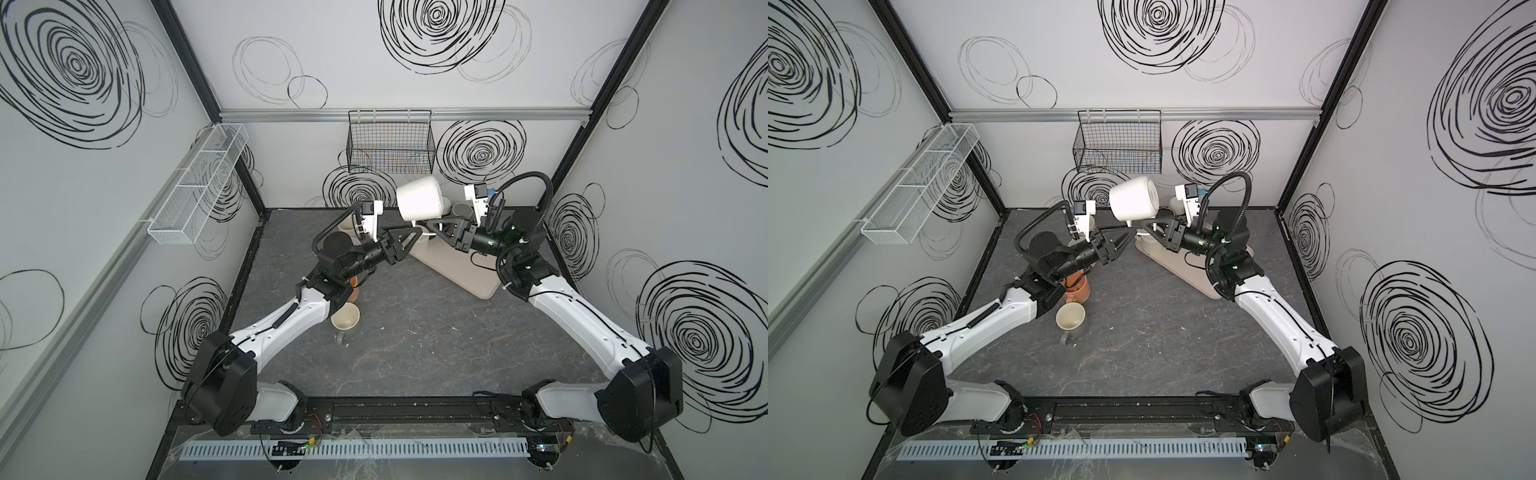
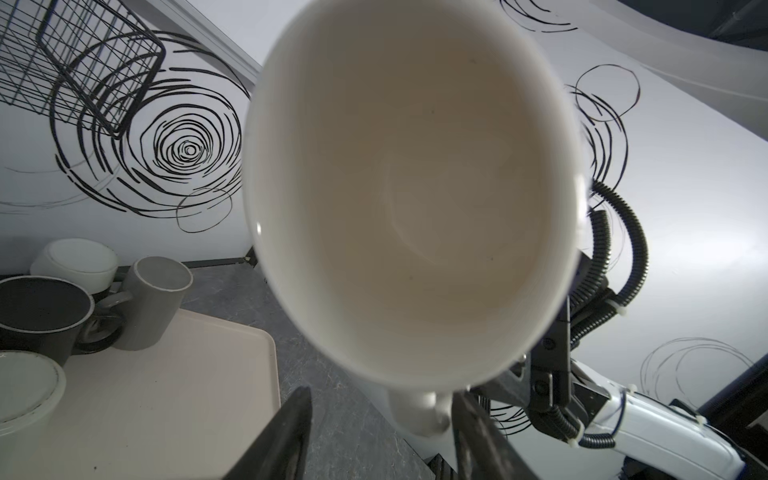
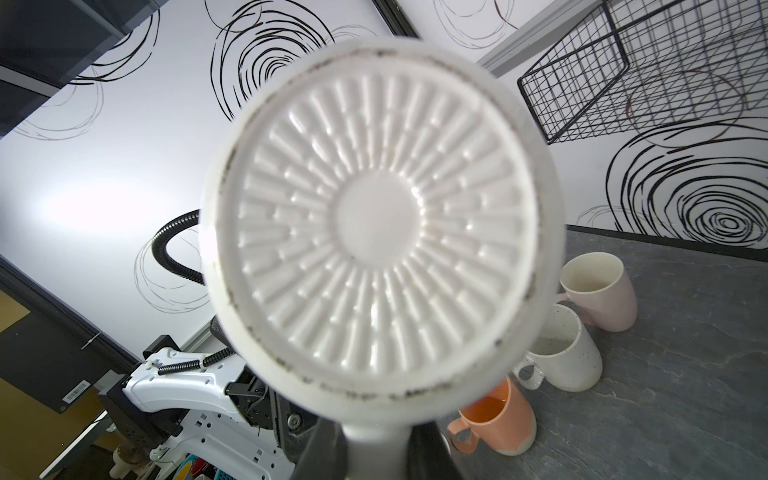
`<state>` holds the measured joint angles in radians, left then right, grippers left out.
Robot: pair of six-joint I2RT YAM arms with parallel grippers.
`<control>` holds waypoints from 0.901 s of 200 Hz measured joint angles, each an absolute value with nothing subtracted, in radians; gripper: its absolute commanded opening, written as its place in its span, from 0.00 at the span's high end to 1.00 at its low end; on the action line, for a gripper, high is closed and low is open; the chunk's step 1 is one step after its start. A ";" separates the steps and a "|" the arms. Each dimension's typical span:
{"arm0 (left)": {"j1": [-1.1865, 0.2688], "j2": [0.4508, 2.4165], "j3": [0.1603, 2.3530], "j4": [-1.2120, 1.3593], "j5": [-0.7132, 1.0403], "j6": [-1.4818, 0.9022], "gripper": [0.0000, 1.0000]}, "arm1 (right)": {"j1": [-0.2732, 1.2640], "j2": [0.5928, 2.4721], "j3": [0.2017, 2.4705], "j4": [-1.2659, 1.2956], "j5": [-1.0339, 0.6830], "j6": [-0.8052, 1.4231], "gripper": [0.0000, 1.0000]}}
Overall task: Turn the mug right side up
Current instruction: 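Hold the white mug with the left gripper while the right gripper releases it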
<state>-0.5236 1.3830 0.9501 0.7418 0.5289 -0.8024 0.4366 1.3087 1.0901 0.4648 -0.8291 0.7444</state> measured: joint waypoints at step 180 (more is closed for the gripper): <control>-0.534 1.477 0.986 0.730 0.524 -0.963 1.00 | 0.457 1.243 1.046 0.255 -0.590 0.602 0.57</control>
<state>-0.5343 1.4769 0.9855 0.7296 0.5236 -0.9627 0.4568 1.2434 1.0458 0.2554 -0.5896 0.6022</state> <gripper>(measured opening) 0.194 0.428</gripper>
